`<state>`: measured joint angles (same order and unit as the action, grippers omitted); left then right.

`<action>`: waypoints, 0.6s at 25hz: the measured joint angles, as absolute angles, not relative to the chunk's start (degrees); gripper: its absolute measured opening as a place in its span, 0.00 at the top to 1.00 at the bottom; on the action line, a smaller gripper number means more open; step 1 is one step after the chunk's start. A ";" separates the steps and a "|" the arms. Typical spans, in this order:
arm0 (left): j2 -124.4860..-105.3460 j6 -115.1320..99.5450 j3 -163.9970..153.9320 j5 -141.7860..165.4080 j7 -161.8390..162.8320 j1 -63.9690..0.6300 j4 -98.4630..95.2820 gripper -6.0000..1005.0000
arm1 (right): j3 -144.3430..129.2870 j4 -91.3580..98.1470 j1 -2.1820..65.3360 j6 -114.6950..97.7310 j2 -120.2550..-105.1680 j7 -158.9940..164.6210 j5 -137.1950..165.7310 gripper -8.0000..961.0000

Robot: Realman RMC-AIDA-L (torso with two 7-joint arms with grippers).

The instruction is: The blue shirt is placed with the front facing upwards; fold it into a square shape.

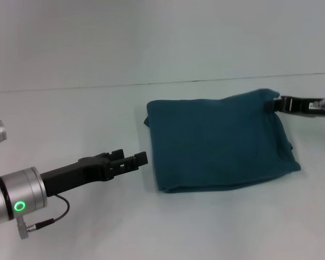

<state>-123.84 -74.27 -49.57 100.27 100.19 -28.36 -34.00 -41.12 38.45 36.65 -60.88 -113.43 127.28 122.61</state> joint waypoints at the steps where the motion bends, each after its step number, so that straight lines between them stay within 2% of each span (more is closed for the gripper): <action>1: -123.84 -74.27 -49.57 100.27 100.19 -28.38 -34.00 0.04 | -41.35 37.45 36.67 -59.36 -113.44 127.03 123.04 0.94; 4: -123.84 -74.27 -49.57 100.27 100.19 -28.48 -34.00 0.04 | -41.61 34.51 37.29 -55.25 -113.58 125.59 125.48 0.94; 10: -123.84 -74.08 -49.57 100.27 100.24 -28.56 -33.98 0.04 | -40.38 38.14 35.13 -50.97 -115.26 123.86 125.16 0.82; 15: -123.84 -74.01 -49.57 100.28 100.27 -28.75 -33.94 0.04 | -40.04 43.32 32.50 -53.78 -115.54 122.71 121.45 0.59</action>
<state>-123.84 -74.01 -49.57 100.28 100.26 -28.75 -33.94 -40.04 43.32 32.50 -53.78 -115.54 122.71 121.45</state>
